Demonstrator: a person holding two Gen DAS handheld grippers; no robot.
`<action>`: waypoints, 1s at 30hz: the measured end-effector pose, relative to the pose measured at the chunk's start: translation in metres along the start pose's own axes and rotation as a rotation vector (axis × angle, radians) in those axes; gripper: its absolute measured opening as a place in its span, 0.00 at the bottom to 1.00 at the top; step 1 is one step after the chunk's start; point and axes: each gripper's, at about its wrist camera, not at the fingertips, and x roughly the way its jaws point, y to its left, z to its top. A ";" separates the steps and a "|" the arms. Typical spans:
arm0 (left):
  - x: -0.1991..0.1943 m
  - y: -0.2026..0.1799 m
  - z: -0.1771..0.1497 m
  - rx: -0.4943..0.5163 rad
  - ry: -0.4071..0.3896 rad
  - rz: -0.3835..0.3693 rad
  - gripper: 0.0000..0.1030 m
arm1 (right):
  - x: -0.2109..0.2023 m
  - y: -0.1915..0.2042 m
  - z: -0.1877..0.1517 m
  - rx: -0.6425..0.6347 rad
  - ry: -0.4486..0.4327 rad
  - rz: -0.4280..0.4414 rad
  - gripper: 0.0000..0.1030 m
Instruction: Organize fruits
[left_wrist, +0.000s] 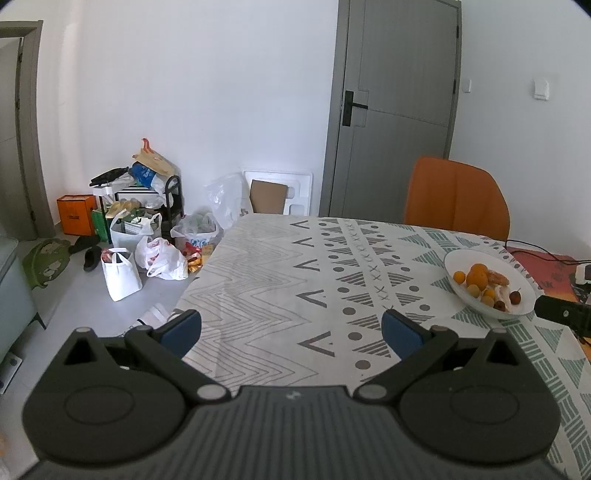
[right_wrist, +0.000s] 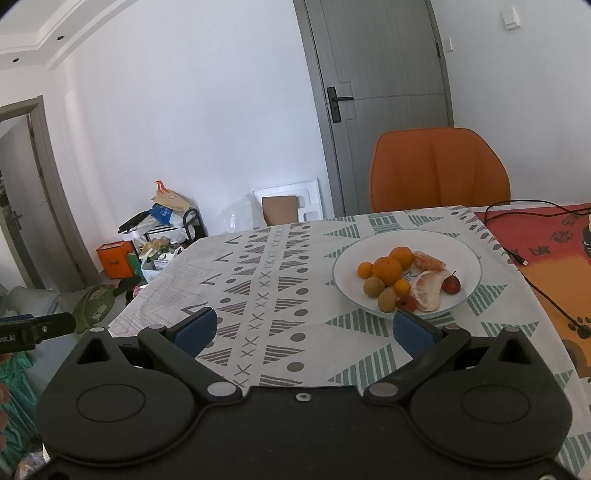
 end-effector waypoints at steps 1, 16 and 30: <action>0.000 0.000 -0.001 0.000 0.000 0.000 1.00 | 0.000 0.000 0.000 -0.002 -0.001 0.000 1.00; 0.006 0.002 -0.004 -0.012 0.005 -0.033 1.00 | 0.001 0.008 0.002 -0.024 -0.008 -0.031 1.00; 0.002 -0.005 -0.003 0.022 -0.013 0.014 1.00 | -0.002 0.002 -0.005 -0.022 -0.015 -0.009 1.00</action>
